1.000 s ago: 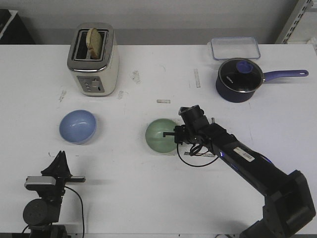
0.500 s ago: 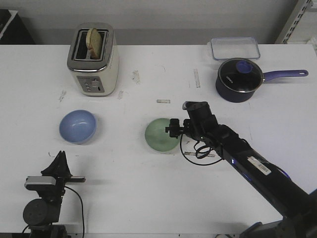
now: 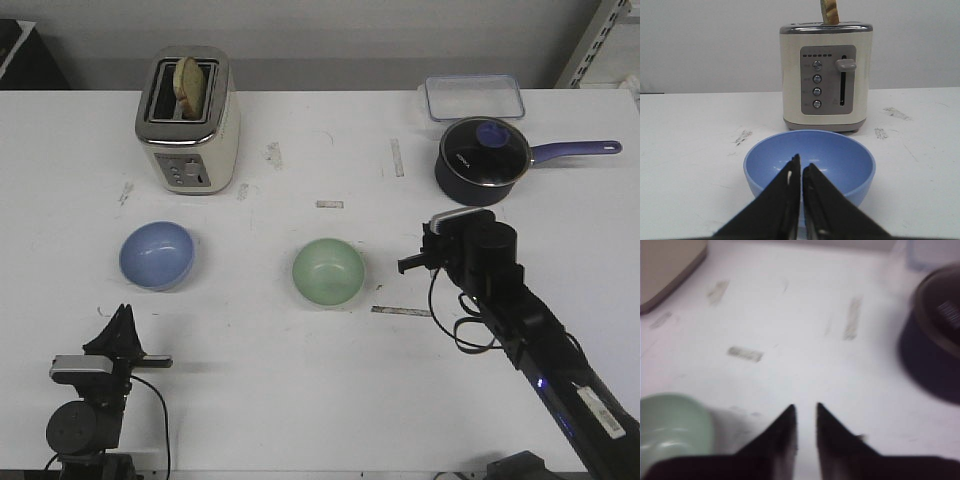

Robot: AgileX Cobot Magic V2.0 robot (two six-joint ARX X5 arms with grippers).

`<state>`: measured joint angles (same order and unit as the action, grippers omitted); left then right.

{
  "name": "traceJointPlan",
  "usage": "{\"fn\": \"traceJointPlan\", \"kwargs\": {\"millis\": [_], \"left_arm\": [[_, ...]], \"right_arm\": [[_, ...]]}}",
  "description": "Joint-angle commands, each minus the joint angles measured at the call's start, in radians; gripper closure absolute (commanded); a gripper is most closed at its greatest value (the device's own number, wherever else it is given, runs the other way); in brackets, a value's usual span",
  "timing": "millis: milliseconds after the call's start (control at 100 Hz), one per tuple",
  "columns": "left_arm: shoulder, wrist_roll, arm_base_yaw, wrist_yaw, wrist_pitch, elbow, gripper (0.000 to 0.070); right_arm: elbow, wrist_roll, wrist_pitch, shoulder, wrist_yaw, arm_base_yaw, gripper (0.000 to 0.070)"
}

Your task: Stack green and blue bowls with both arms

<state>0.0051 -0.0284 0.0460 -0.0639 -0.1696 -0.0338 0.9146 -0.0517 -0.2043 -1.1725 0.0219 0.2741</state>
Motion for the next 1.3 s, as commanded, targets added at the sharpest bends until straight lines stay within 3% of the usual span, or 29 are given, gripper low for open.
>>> {"fn": "traceJointPlan", "kwargs": {"millis": [0, 270, 610, 740, 1290], "left_arm": [[-0.002, -0.008, -0.001, 0.000, -0.011, 0.021, 0.0698], [-0.002, -0.008, -0.001, 0.000, -0.011, 0.021, 0.0698], [-0.002, -0.008, -0.001, 0.000, -0.011, 0.021, 0.0698], [-0.002, -0.008, -0.001, 0.000, -0.011, 0.021, 0.0699], [-0.002, -0.008, -0.001, 0.000, -0.012, 0.021, 0.0698]], "right_arm": [[-0.055, 0.045, 0.068, 0.044, -0.003, -0.039, 0.0700], [-0.326, 0.041, 0.287, 0.292, 0.001, -0.208, 0.0700], [-0.534, 0.041, 0.277, 0.609, 0.000, -0.240, 0.0700], [-0.536, 0.042, 0.219, 0.706, 0.002, -0.240, 0.0700], [-0.535, 0.042, 0.219, 0.954, 0.003, -0.240, 0.0700]]}}
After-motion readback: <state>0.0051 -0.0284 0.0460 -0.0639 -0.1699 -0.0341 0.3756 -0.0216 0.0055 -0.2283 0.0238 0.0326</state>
